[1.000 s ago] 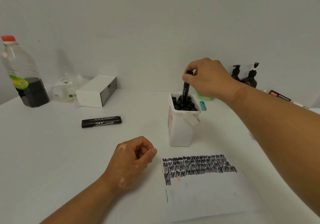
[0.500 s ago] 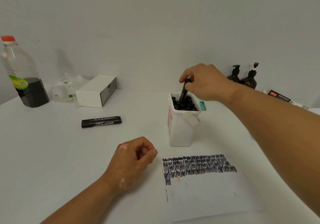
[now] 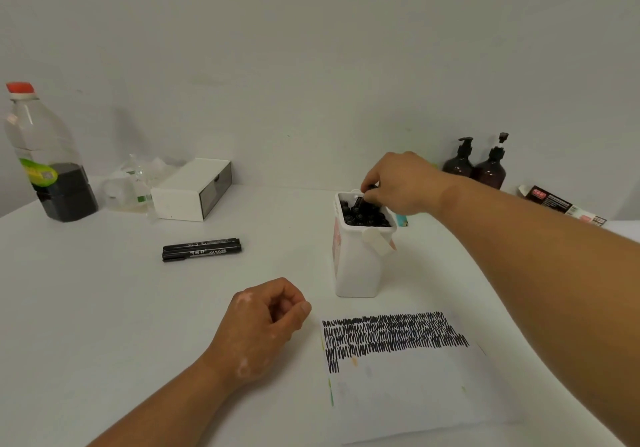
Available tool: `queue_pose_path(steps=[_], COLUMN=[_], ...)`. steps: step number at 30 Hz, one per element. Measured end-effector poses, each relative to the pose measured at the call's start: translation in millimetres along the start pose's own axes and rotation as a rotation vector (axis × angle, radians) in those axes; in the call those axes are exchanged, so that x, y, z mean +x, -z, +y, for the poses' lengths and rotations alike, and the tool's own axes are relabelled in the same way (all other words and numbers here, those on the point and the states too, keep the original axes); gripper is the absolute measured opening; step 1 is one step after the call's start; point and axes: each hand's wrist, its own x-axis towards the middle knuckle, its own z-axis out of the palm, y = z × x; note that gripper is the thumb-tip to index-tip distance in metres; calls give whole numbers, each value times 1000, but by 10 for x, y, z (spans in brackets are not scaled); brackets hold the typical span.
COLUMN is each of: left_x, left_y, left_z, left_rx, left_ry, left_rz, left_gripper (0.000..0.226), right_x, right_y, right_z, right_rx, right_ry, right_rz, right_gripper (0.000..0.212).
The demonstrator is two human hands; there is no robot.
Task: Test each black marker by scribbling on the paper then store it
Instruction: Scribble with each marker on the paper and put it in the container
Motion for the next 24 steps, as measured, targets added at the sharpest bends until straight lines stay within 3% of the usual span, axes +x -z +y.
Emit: queue_pose_path(steps=[5, 15, 24], left_x=[3, 20, 23], left_y=[-4, 2, 3], left_z=[-8, -32, -40], left_rx=[1, -3, 22], left_ry=[-7, 5, 6], left_rz=[-12, -5, 0], left_gripper=[18, 18, 18], right_x=[62, 85, -891], right_y=[-189, -236, -250], right_z=[5, 12, 76], right_rx=[10, 167, 507], right_ry=[2, -21, -11], right_rz=[-46, 56, 494], right_gripper=[29, 35, 20])
